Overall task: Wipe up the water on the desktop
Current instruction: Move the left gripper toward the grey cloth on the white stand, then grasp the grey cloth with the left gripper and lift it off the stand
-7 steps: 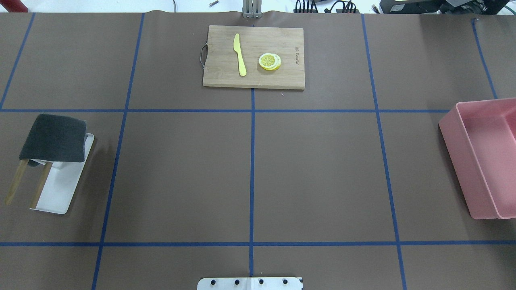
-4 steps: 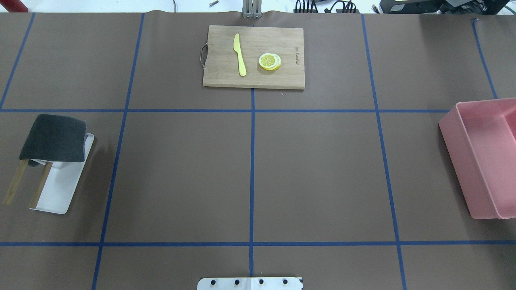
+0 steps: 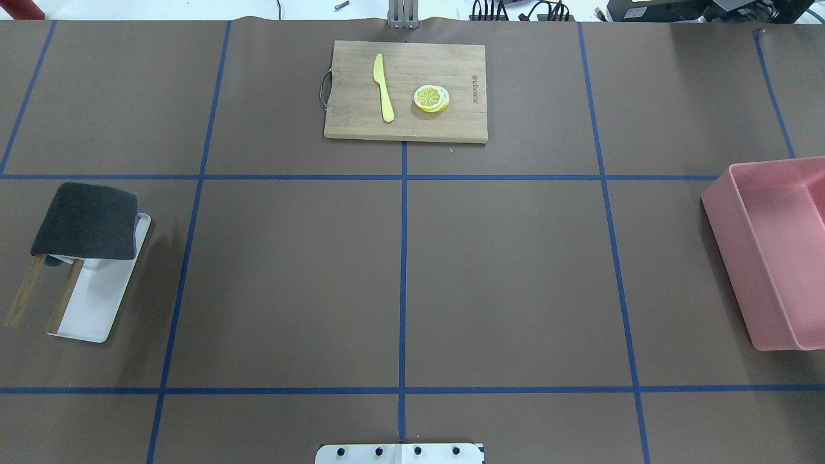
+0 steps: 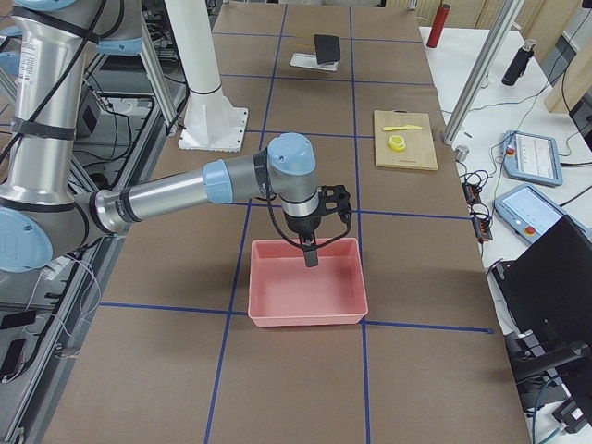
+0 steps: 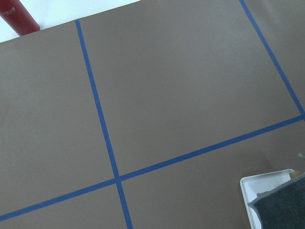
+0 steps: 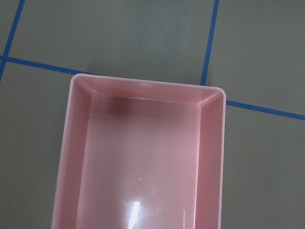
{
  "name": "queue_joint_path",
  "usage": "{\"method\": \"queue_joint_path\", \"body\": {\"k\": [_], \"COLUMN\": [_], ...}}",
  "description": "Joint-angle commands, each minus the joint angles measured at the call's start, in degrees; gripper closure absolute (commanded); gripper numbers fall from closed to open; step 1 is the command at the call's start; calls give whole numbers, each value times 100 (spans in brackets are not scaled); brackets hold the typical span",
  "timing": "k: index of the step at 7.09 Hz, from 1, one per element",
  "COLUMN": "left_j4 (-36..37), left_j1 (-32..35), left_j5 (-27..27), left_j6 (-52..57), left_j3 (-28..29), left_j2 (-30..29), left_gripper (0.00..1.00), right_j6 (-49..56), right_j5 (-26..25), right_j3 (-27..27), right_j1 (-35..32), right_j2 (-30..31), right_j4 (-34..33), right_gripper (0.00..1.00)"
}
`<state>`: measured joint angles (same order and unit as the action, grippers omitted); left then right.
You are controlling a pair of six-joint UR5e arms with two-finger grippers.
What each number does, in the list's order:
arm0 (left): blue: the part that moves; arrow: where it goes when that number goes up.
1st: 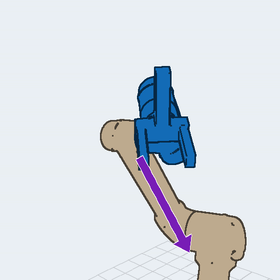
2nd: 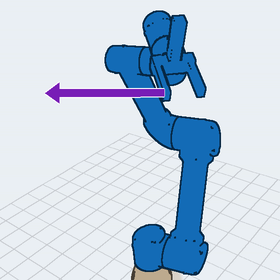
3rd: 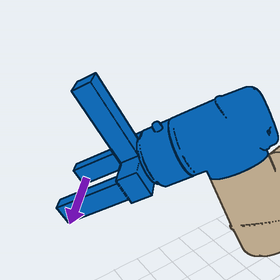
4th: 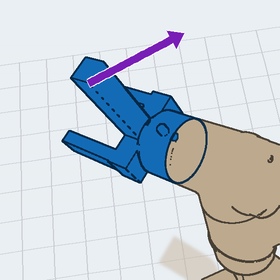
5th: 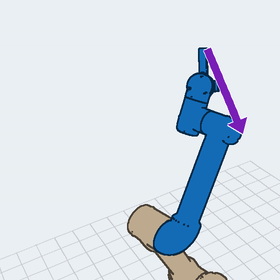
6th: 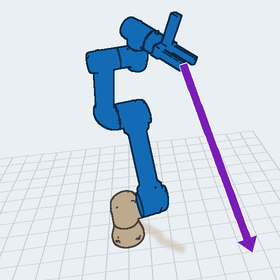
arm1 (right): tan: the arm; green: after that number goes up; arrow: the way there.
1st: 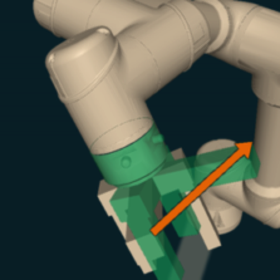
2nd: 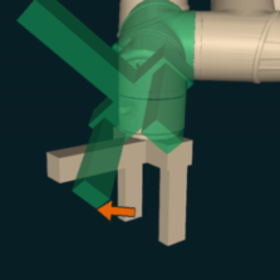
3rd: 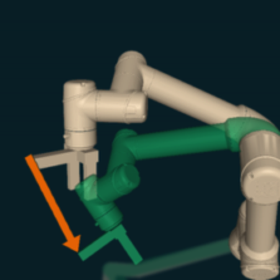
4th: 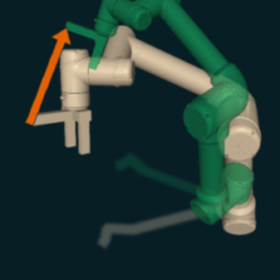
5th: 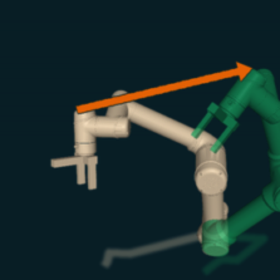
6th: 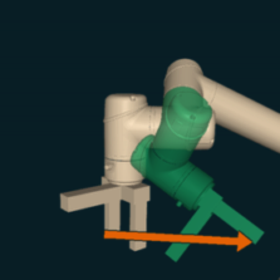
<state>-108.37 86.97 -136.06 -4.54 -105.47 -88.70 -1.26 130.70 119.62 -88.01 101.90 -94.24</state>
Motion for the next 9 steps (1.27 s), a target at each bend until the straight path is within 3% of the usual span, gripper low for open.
{"method": "queue_joint_path", "body": {"k": [1, 3, 6, 9], "left_j4": [-261, -605, -1675, -1924], "left_j1": [-475, -1432, -2288, -2430], "left_j5": [-43, 1, 369, 370], "left_j6": [-1180, -2397, -2912, -2929], "left_j3": [-35, -26, 96, 228], "left_j2": [-51, 20, 581, 644], "left_gripper": [1, 1, 5, 39], "right_j6": [-305, -296, -296, -305], "right_j5": [-18, -18, -18, -27], "right_j3": [-9, -9, -27, -44], "right_j1": [38, 38, 38, 38], "right_j2": [-38, -21, -12, -12], "right_j4": [2, 2, 2, 2], "right_gripper": [0, 0, 0, 0]}}
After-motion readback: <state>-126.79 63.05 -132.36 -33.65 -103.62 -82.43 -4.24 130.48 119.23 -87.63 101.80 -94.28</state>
